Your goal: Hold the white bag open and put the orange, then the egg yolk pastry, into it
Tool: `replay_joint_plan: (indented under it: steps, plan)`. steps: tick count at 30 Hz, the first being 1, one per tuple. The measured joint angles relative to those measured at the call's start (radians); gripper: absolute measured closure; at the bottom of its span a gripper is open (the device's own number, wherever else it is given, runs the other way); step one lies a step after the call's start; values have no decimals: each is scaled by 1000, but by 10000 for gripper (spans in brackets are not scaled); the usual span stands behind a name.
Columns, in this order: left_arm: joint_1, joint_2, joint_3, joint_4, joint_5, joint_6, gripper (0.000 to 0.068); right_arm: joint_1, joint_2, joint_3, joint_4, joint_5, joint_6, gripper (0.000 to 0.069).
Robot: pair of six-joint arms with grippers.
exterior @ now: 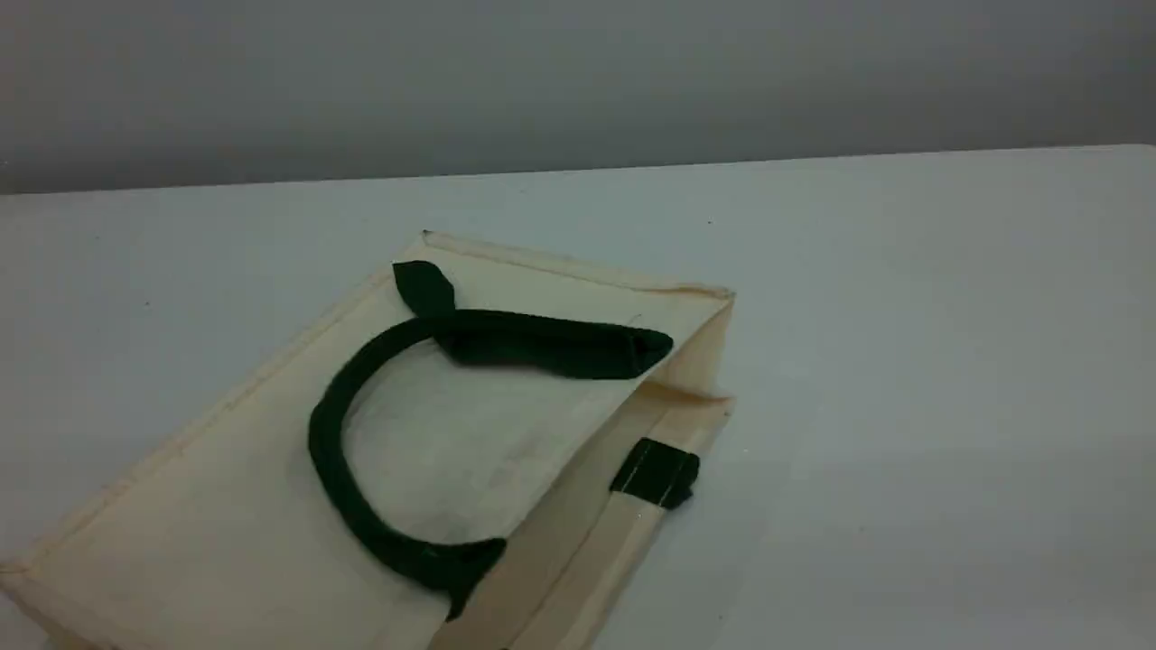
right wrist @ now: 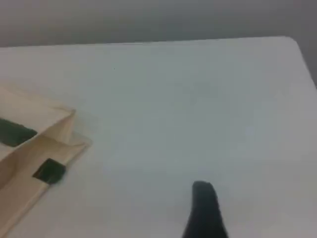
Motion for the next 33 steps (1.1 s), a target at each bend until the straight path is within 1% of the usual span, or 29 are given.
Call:
replay_joint_plan:
  steps: [2, 4, 14, 33]
  plan:
    - [31, -28, 0, 0, 1, 0, 177, 0, 0, 0, 0, 0, 0, 232]
    - [43, -56, 0, 0, 1, 0, 177, 0, 0, 0, 2, 0, 0, 232]
    - [43, -183, 0, 0, 1, 0, 177, 0, 2, 0, 2, -3, 0, 232]
    - [42, -185, 0, -2, -2, 1, 177, 0, 2, 0, 2, -3, 0, 232]
